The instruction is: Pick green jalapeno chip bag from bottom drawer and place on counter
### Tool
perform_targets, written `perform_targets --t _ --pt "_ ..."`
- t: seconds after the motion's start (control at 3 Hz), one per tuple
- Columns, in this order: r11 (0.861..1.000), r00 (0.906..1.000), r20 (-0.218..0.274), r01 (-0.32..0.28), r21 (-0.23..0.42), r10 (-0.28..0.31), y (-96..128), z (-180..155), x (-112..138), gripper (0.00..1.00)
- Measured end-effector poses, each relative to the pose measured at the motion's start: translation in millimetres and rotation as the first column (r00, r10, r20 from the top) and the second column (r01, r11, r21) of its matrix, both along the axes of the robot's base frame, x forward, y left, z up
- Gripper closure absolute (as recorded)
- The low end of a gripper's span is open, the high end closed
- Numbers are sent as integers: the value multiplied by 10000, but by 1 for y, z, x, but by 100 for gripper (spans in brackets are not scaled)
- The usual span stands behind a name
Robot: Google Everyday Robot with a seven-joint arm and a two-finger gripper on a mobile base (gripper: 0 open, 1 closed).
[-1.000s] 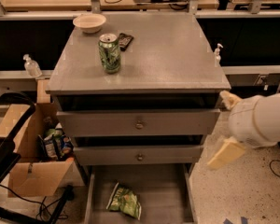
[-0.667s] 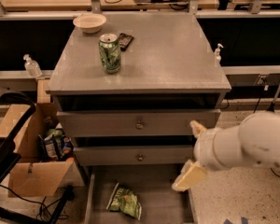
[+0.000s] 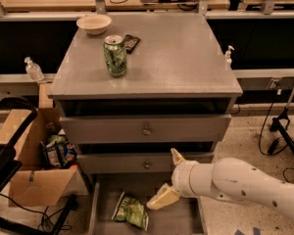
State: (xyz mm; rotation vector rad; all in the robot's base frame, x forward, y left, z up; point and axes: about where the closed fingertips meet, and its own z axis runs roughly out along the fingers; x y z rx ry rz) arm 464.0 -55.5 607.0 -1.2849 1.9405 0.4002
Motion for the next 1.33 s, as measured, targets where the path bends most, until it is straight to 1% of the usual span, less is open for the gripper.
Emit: perform_targets --t 0.33,0.67,1.0,1.33 --pt "9972 9987 -1 516 545 -517 6 -31 13 0" --pt "9972 9986 -4 520 546 -521 6 -31 13 0" --pt "9961 9965 -388 753 461 -736 5 -76 14 0" --pt "9950 9948 -405 949 320 -936 -1 -141 26 0"
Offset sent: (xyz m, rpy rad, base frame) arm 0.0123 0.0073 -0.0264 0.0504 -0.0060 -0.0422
